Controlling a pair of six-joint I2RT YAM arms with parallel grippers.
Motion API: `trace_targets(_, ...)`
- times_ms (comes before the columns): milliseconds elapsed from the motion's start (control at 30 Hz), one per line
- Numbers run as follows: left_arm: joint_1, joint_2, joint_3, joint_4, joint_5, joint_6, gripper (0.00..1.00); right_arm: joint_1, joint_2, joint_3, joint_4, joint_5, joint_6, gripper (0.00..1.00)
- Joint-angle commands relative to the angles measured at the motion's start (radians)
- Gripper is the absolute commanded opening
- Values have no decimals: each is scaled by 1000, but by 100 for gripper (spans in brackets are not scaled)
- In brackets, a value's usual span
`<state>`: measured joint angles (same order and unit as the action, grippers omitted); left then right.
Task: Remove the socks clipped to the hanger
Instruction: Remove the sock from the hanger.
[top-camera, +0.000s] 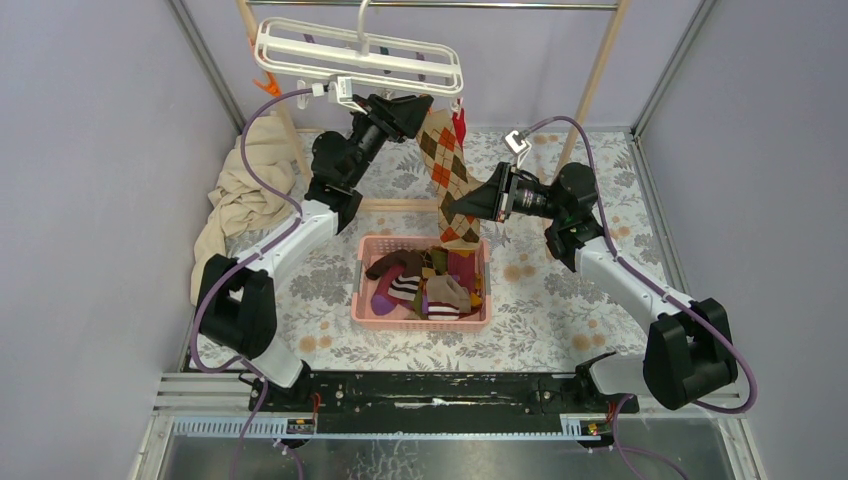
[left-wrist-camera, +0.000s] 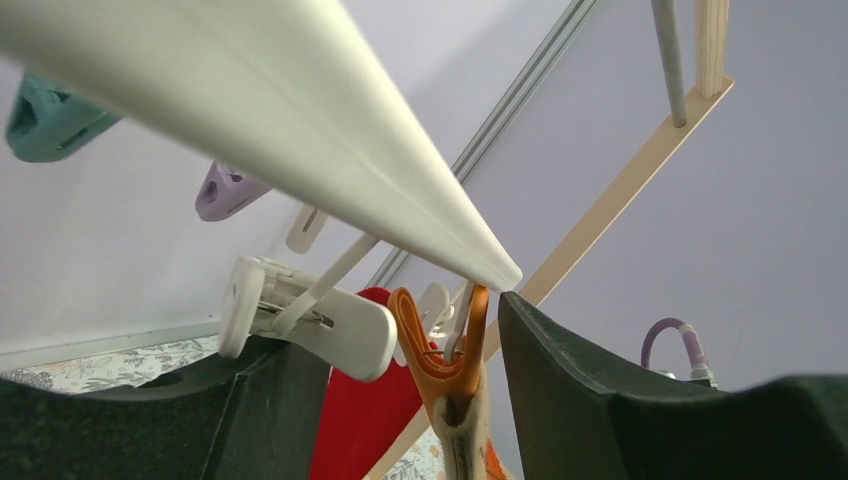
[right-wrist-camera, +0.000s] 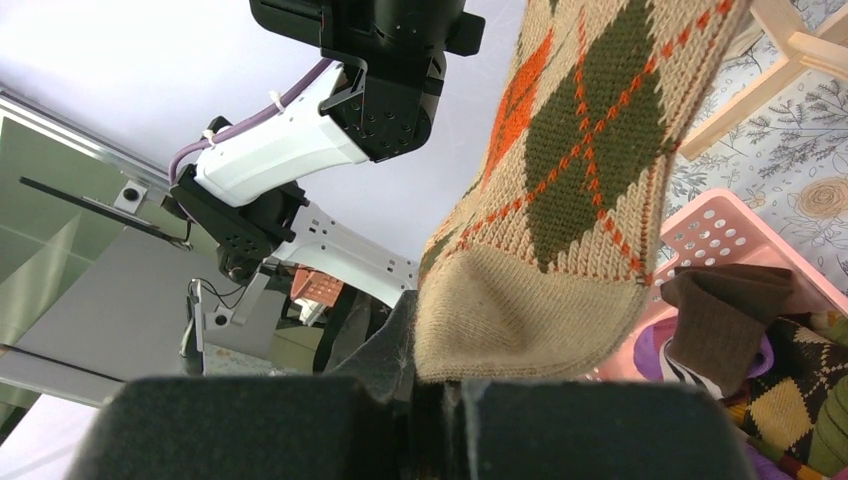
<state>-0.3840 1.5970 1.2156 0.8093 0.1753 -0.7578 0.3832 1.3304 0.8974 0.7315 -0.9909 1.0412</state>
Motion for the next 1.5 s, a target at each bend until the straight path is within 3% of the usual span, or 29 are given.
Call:
trace_targets(0, 11, 13, 40, 68, -19, -7, 65, -6, 1, 0, 70, -34, 12, 0)
trace_targets(300, 11, 13, 39, 63, -17, -5, 54, -6, -1, -8, 74, -35, 13, 0)
trace_targets(633, 15, 16, 55, 48, -6, -5, 35, -7, 8, -3, 78, -38, 17, 0)
trace_targets(800, 17, 11, 53, 43, -5, -5, 34, -7, 10, 2, 81, -46, 20, 0)
trace_targets(900, 19, 1, 45, 28, -4, -4, 42, -6, 5, 5, 76, -57, 19, 0)
trace_targets(1000, 19, -21, 16, 20, -2, -6, 58, -6, -10, 10, 36, -69, -8, 0)
trace_targets(1400, 9, -198, -187, -43, 31, -19, 79, 14, -134, 121, -624, 42, -443, 0)
trace_targets(1467, -4, -235, -218, -65, 26, -11, 94, 42, -140, 143, -703, 76, -498, 0)
